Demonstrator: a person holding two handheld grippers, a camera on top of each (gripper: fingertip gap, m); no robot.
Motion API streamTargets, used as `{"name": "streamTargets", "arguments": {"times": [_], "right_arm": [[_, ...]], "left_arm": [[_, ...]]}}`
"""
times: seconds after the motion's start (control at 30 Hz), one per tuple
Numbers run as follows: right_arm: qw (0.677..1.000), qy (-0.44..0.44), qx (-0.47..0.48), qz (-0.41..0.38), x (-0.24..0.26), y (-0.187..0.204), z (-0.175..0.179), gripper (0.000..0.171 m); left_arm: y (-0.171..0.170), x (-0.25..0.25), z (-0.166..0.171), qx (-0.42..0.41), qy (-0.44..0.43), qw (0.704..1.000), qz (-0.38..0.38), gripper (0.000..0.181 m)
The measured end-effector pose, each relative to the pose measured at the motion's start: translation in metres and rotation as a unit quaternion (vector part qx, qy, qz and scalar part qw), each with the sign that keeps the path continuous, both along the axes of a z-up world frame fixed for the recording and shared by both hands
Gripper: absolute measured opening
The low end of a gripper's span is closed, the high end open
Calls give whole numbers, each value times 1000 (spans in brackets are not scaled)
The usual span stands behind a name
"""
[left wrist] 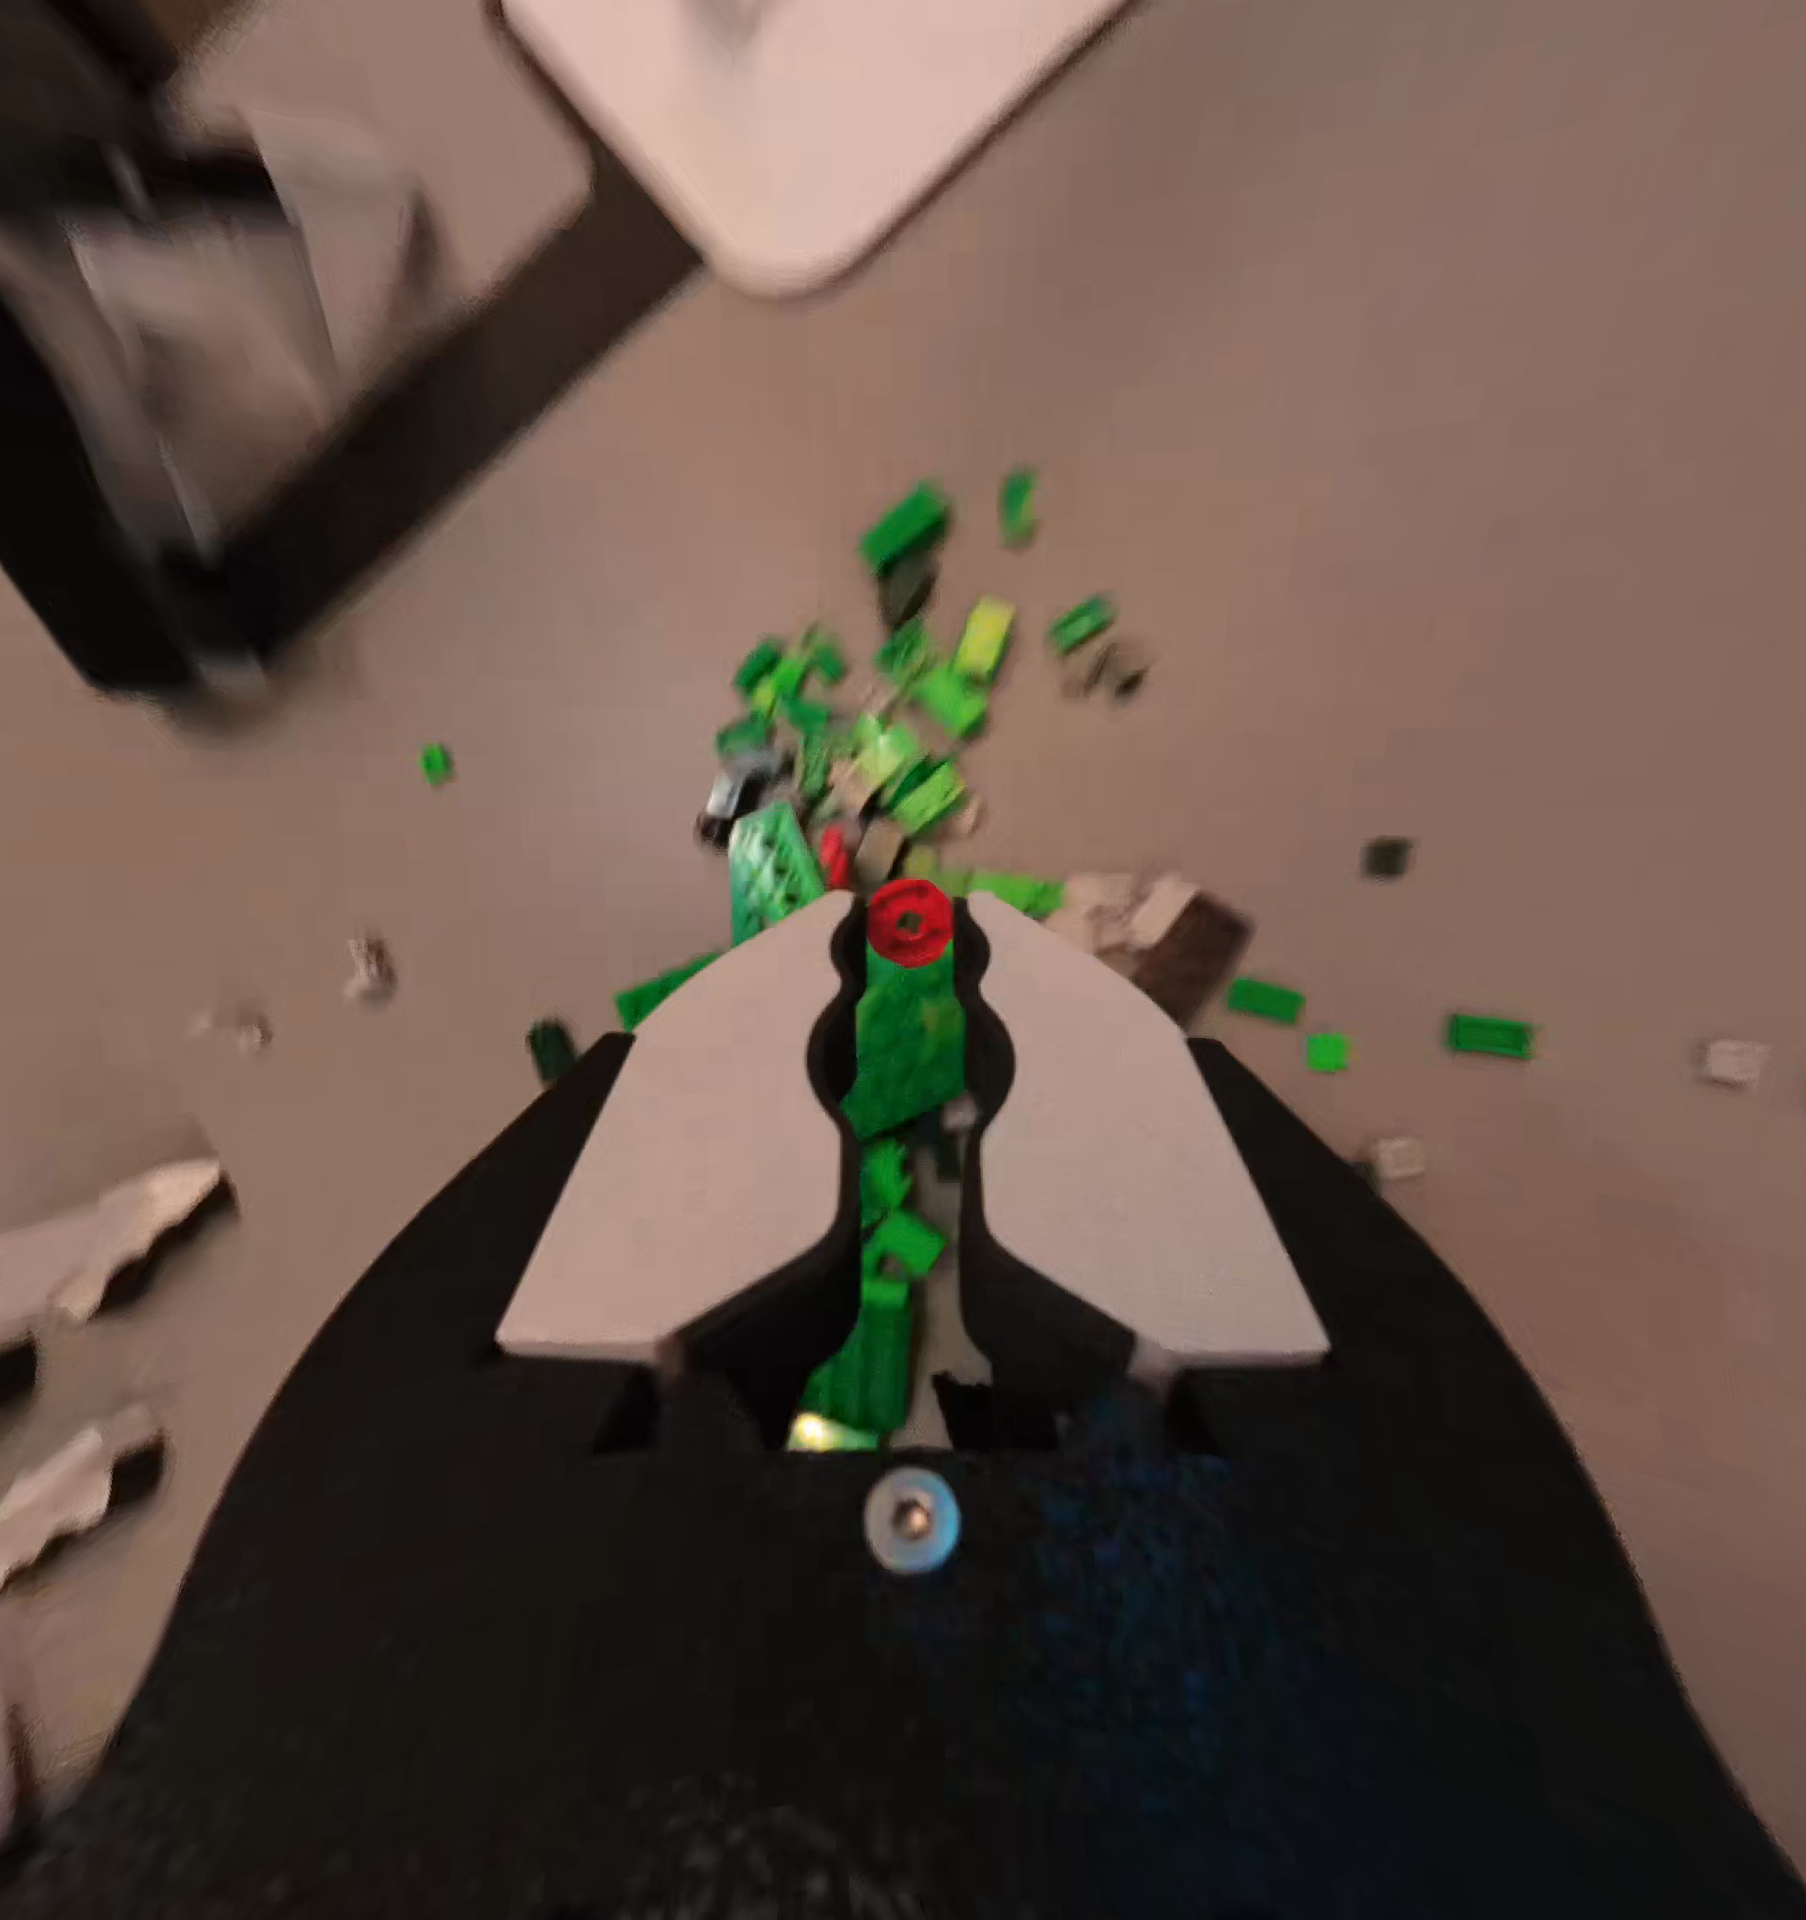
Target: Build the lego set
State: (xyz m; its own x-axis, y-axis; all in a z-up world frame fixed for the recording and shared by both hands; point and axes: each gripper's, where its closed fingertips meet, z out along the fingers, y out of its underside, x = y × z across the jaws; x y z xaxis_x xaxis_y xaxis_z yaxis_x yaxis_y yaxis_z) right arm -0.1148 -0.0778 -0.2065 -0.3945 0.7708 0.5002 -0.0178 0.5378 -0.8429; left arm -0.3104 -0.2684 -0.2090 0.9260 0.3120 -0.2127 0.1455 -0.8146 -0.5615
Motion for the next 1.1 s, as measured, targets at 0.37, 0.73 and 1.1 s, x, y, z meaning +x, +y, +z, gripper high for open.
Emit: {"name": "streamTargets", "arguments": {"times": [0.37,0.73,1.1], "right_arm": [[984,88,-42,148,27,-63,74,23],[962,134,144,189,33,-150,86,29],[954,152,179,186,33,-156,83,16]], "left_arm": [[49,191,94,535,-358,714,-277,14],[44,222,104,528,-528,573,-337,15],[48,240,92,483,-545,587,-355,15]]}}
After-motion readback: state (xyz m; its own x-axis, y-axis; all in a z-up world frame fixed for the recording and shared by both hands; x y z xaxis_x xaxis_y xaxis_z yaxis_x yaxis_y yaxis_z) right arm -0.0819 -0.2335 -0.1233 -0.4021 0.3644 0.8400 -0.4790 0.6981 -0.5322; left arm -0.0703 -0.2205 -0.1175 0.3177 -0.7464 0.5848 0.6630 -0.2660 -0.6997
